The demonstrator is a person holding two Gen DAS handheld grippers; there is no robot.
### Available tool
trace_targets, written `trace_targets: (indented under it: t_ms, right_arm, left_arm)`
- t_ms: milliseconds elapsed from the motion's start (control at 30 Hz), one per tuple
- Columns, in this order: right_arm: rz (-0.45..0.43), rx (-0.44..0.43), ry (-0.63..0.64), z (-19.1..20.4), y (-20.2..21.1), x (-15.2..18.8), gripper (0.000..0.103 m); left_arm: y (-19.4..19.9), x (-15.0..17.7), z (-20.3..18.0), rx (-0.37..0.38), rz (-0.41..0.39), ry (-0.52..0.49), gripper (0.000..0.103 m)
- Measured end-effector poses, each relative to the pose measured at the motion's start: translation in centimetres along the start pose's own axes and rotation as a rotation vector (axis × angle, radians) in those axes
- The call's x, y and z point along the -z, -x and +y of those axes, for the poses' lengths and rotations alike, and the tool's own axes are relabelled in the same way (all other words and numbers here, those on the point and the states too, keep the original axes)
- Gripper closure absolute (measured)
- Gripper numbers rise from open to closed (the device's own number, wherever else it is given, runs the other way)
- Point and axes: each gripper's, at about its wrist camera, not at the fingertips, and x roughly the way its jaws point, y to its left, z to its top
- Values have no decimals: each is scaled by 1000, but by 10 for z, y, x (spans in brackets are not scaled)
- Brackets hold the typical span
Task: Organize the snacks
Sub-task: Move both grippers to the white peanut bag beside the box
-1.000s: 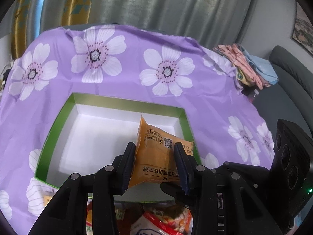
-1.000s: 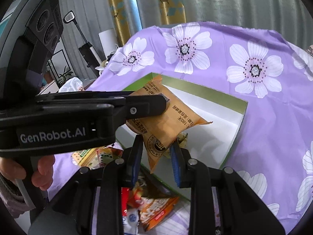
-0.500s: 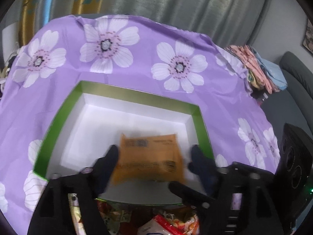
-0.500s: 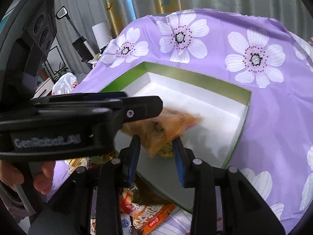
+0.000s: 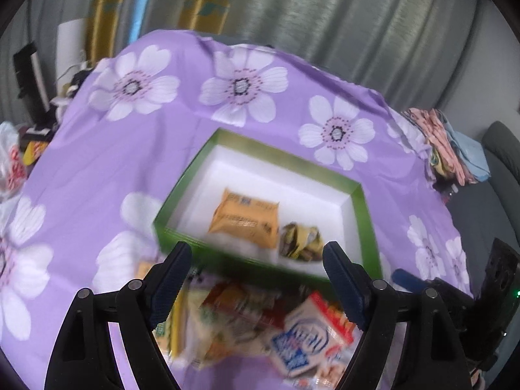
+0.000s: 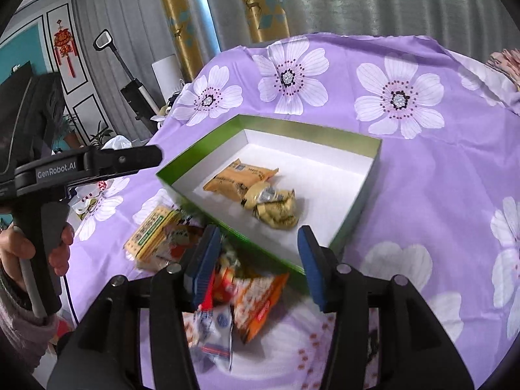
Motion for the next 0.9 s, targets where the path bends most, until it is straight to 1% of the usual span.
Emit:
trace_targets:
  t_ms: [233, 267, 433, 567, 633, 767, 900]
  right_arm:
    - [42, 7, -19, 0, 18, 35, 53]
    - [49, 8, -23, -1, 20, 39, 53]
    - [86, 17, -36, -1, 25, 61, 51]
    - [106, -29, -68, 3, 25, 77, 51]
    - [112, -51, -70, 7, 24, 81, 51]
    - [106, -83, -52, 15, 24, 81, 51]
    - [110, -117, -84, 12, 16, 82, 51]
  left_arm:
    - [22, 39, 14, -64, 55, 54, 20]
    - [24, 44, 16, -64, 67, 62, 20]
    - [26, 71, 24, -12, 152, 141, 20]
    - [24, 86, 19, 54, 203, 186, 20]
    - [21, 92, 11, 81, 224, 186, 20]
    - [13, 101, 3, 99, 268, 190, 20]
    - [1, 107, -3, 123, 305, 210, 20]
